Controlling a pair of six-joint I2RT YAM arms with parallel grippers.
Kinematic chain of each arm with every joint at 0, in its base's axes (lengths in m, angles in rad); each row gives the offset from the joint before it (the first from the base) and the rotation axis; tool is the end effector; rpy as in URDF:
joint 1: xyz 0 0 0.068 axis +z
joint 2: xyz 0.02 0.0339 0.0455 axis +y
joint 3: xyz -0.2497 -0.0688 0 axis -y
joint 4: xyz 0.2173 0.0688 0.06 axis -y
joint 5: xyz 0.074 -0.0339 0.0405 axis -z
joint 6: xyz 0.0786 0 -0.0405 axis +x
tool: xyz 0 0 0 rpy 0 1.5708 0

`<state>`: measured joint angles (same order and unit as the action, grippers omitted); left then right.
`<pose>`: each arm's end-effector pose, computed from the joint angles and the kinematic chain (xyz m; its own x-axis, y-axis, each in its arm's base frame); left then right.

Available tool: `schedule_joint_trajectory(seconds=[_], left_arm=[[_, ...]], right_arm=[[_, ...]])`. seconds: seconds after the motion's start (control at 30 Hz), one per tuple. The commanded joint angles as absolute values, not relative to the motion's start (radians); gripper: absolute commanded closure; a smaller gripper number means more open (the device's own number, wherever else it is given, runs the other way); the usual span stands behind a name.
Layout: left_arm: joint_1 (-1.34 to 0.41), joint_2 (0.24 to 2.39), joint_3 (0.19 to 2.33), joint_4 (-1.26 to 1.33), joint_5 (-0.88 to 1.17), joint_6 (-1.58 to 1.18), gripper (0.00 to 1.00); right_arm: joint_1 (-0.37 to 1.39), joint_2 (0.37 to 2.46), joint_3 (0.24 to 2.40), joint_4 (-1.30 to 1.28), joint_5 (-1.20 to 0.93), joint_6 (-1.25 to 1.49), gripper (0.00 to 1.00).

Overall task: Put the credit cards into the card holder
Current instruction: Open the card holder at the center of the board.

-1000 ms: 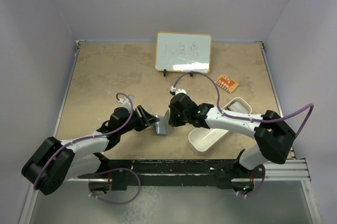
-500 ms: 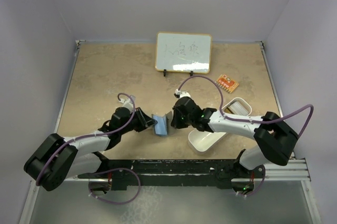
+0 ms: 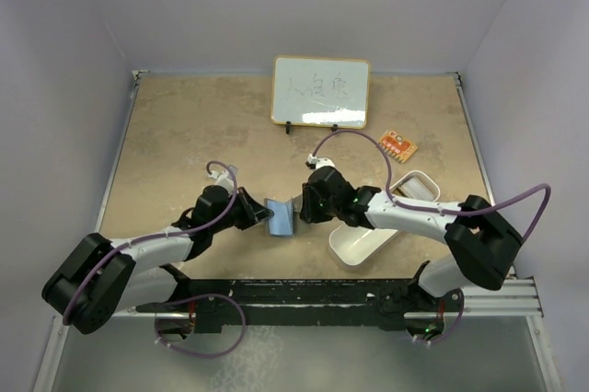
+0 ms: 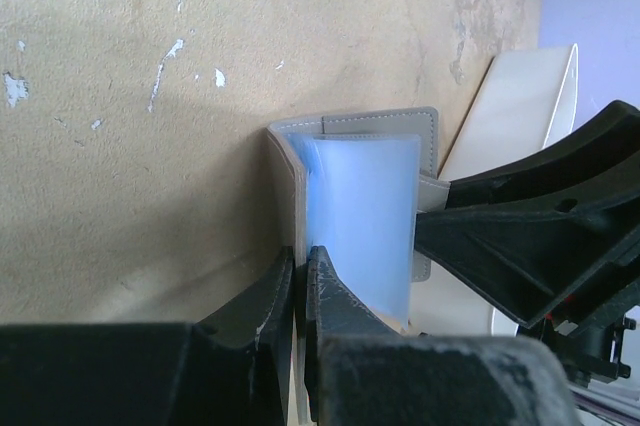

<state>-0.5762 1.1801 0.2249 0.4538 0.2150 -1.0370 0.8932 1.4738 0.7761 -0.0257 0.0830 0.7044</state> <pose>0.1851 -0.1402 0.1291 -0.7984 -0.4843 -0.3579 0.0037 0.5904 -0.8071 0.2026 0.2414 0.1676 -0.7938 0.0430 -0.6067 -0.2932 0.8469 0.4436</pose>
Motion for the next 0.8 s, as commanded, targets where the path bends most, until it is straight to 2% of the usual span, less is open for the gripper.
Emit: schedule_joint_trajectory(seconds=[0.0,0.1,0.17,0.27,0.43,0.77], left_arm=[[-0.572,1.155,0.258,0.482,0.222,-1.041,1.0],[-0.572,1.159,0.261,0.485,0.211,-1.048,1.0],[-0.571,1.174,0.268,0.484,0.206,-1.048,1.0],[-0.572,1.193,0.278,0.474,0.201,-1.052,1.0],[-0.572,1.209,0.29,0.487,0.218,-1.083,1.0],[-0.573,1.179,0.286,0.477,0.217,-1.095,1.0]], right_arm=[[0.886,1.408,0.874,-0.127,0.098,0.633,0.62],[0.885,1.389,0.962,-0.244,0.121,0.597,0.5],[0.885,1.373,0.979,-0.264,0.115,0.588,0.47],[0.888,1.343,0.966,-0.194,0.091,0.551,0.49],[0.895,1.32,0.848,0.035,-0.095,0.644,0.53],[0.9,1.471,0.821,0.174,-0.221,0.737,0.57]])
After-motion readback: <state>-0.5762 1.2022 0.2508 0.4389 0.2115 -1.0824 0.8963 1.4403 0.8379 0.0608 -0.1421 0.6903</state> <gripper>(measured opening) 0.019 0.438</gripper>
